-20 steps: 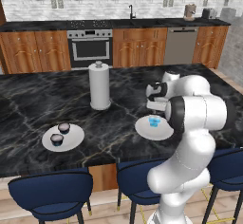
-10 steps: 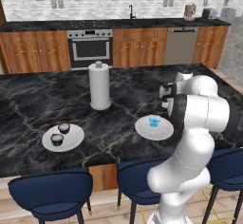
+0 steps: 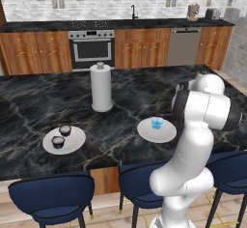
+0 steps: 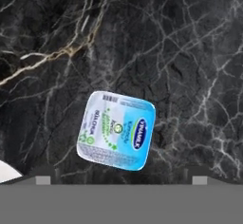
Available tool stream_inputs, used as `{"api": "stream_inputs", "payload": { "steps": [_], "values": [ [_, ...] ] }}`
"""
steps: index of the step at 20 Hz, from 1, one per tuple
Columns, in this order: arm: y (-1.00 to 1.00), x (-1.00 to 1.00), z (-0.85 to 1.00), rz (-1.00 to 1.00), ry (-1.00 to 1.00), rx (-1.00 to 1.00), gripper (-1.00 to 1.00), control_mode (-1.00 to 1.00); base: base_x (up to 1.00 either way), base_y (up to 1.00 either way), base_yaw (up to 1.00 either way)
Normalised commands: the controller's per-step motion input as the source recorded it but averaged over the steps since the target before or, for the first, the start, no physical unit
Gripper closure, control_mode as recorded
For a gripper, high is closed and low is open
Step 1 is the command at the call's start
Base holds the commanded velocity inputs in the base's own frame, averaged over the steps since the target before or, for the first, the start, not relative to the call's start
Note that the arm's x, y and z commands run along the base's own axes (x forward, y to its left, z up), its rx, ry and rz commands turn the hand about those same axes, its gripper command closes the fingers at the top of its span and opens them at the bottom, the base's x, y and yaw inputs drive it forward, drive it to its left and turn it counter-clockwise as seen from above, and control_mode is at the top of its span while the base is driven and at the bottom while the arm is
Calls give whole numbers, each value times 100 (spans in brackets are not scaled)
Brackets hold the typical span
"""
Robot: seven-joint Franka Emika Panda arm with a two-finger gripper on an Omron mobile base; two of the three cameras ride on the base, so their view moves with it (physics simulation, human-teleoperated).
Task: Place two yogurt containers on each plate.
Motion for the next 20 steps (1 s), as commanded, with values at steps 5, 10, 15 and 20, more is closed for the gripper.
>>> {"api": "stream_inputs", "payload": {
  "steps": [5, 10, 15, 20],
  "values": [
    [-22, 2, -7, 0, 0, 8, -100, -100, 0, 0, 0],
    [2, 8, -25, 0, 0, 9, -100, -100, 0, 0, 0],
    [5, 9, -22, 0, 0, 1, -100, -100, 0, 0, 0],
    [7, 17, -2, 0, -8, -1, -100, -100, 0, 0, 0]
  ]
}}
